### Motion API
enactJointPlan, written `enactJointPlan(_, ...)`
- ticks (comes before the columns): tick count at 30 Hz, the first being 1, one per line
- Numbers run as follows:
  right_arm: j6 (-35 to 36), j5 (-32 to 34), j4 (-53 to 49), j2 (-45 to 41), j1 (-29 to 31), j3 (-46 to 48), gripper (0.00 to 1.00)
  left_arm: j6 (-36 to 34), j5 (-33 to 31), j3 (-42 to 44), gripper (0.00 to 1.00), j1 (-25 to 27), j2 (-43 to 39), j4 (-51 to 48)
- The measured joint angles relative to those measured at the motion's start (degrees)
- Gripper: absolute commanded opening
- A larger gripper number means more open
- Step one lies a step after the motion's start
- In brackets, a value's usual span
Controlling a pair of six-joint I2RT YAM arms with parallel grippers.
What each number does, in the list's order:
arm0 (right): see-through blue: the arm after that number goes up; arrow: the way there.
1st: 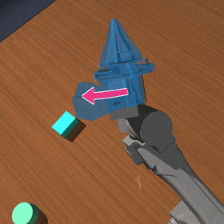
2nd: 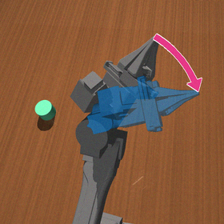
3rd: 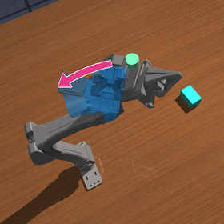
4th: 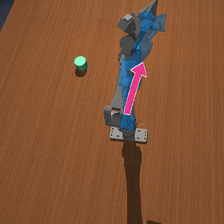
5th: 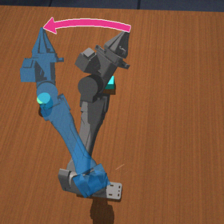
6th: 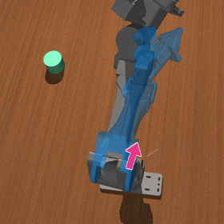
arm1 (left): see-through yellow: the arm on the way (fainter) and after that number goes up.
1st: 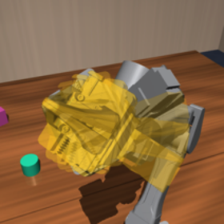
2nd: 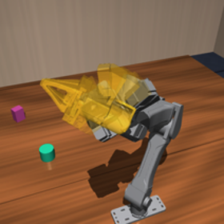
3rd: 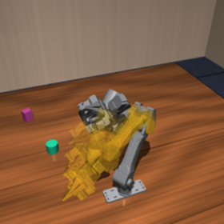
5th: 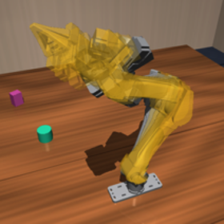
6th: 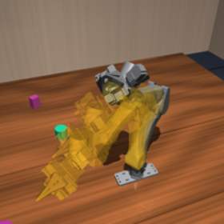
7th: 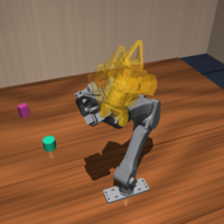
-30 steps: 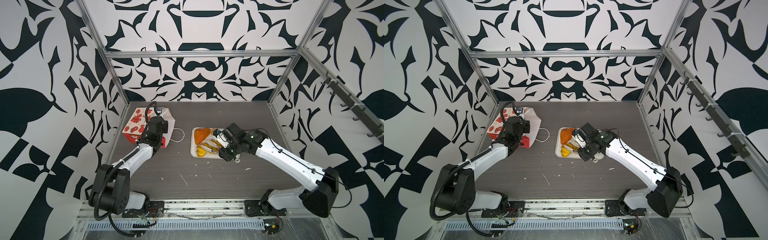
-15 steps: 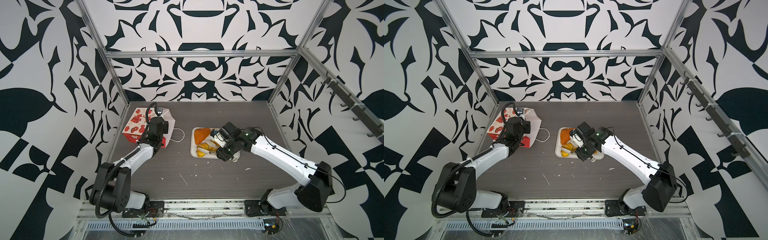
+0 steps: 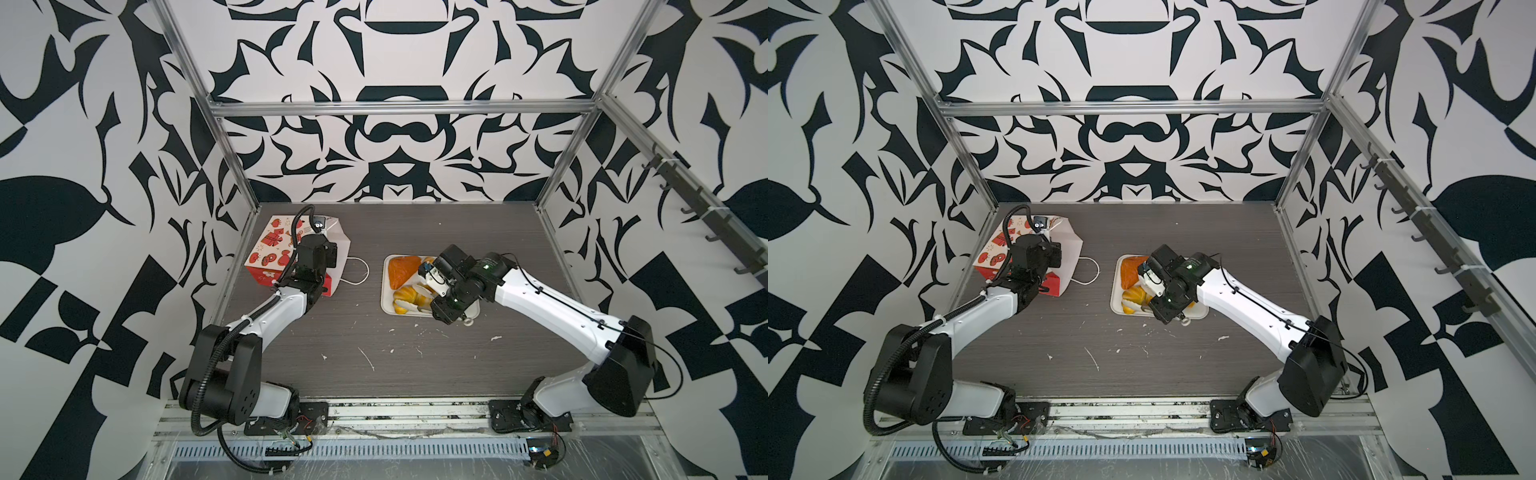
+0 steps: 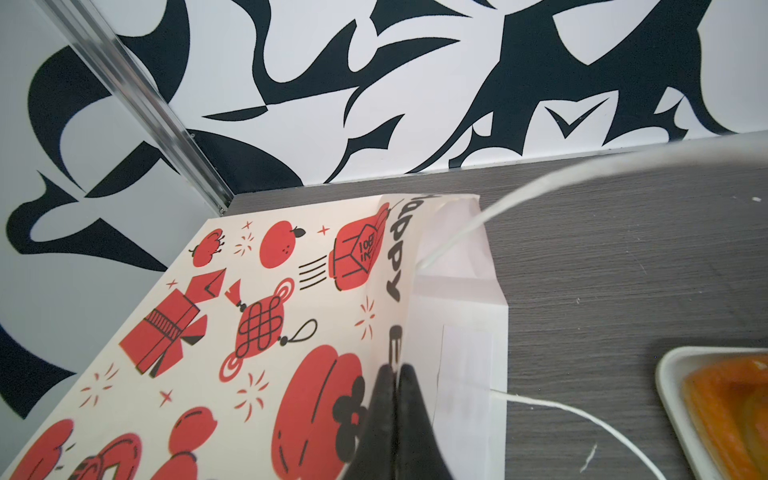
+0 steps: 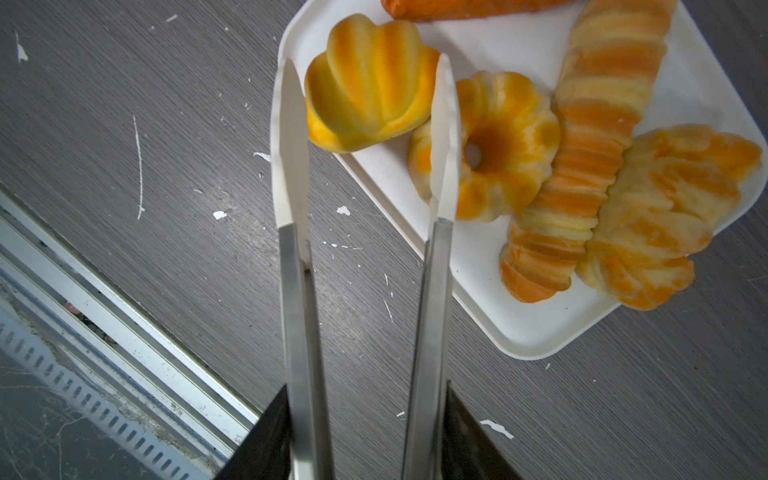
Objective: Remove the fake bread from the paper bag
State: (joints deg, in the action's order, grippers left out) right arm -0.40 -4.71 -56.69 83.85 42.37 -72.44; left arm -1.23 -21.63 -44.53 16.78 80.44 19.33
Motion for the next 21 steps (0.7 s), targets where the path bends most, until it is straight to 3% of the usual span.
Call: enactJointPlan(21,0.59,3.74,-4.28,4.26,2.03,-1.44,0.42,0.00,0.26,0.00,0.00,0.00,0.72,0.13)
